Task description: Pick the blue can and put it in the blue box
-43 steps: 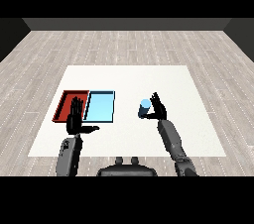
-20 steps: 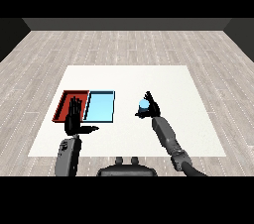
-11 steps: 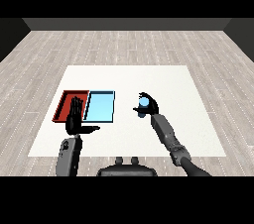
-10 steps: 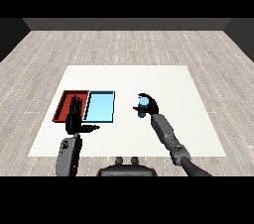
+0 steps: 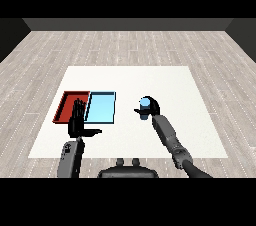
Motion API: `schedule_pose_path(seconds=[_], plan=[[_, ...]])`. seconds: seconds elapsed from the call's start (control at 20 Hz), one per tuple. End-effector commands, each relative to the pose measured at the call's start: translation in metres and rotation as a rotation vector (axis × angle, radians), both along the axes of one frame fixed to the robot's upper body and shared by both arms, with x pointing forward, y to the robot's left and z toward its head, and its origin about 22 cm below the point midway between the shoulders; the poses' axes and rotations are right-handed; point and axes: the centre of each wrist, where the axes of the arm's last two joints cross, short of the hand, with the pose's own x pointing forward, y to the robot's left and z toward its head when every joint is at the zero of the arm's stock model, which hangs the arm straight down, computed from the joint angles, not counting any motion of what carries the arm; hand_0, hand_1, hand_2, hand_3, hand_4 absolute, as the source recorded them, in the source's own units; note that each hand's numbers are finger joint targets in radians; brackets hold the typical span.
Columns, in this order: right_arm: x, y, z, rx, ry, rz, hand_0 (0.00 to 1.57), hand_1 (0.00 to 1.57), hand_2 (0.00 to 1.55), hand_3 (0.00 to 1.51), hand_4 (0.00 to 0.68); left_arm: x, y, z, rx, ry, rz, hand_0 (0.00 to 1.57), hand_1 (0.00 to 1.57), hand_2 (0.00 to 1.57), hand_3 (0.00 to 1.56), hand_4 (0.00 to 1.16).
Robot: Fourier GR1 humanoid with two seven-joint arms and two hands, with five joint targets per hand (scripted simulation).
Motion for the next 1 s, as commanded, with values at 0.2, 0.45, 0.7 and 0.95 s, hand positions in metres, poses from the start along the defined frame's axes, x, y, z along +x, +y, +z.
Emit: schedule_pose_path(seconds=[0.2, 0.45, 0.7, 0.95], plan=[[0.008, 0.01, 0.036, -0.024, -0.136, 0.013, 1.49, 1.49, 1.45, 1.41, 0.653, 0.001, -0.005, -0.013, 0.067, 0.035, -0.034, 0.0, 0.0, 0.0, 0.0, 0.0], [0.016, 0.002, 0.048, -0.022, -0.181, 0.046, 1.5, 1.5, 1.46, 1.41, 0.648, 0.015, -0.033, -0.023, 0.043, 0.102, -0.095, 0.0, 0.0, 0.0, 0.0, 0.0], [0.024, 0.013, 0.076, -0.008, -0.297, 0.098, 1.43, 1.43, 1.44, 1.42, 0.666, 0.025, -0.049, -0.009, 0.031, 0.125, -0.151, 0.0, 0.0, 0.0, 0.0, 0.0], [-0.01, 0.033, 0.081, 0.015, -0.294, 0.092, 1.43, 1.43, 1.45, 1.42, 0.661, 0.031, -0.059, -0.011, 0.052, 0.151, -0.176, 0.0, 0.0, 0.0, 0.0, 0.0]])
